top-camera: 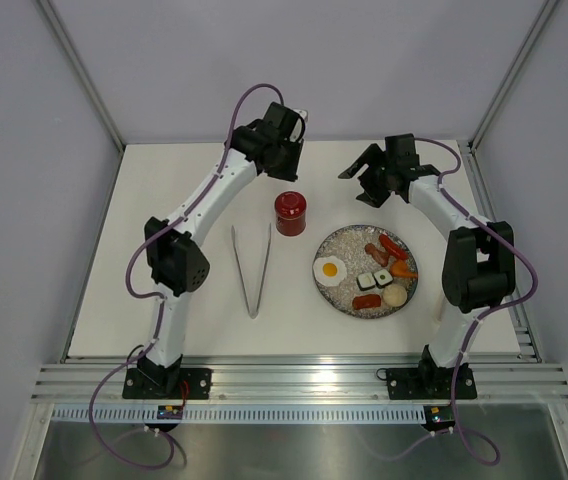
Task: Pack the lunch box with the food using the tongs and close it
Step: Close the box lid on the packing box, then reset both arms
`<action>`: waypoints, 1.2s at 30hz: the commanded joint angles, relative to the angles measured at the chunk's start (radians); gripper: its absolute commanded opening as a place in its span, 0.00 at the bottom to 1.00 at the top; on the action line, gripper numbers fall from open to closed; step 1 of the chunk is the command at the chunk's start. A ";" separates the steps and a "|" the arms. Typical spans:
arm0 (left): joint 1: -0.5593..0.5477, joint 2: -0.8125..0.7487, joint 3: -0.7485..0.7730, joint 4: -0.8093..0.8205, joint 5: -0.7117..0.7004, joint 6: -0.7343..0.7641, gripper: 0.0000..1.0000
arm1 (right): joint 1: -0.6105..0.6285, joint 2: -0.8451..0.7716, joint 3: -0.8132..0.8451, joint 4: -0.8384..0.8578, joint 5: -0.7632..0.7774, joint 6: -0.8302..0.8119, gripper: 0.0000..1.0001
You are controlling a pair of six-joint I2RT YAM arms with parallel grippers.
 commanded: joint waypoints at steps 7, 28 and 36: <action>-0.001 0.012 -0.123 0.092 -0.012 -0.021 0.25 | 0.002 -0.050 -0.012 -0.008 0.013 -0.023 0.85; -0.021 -0.671 -0.452 0.195 -0.136 -0.011 0.60 | -0.003 -0.371 -0.052 -0.269 0.210 -0.297 0.93; -0.021 -1.139 -1.099 0.337 -0.283 -0.078 0.99 | -0.003 -0.728 -0.258 -0.480 0.558 -0.461 0.99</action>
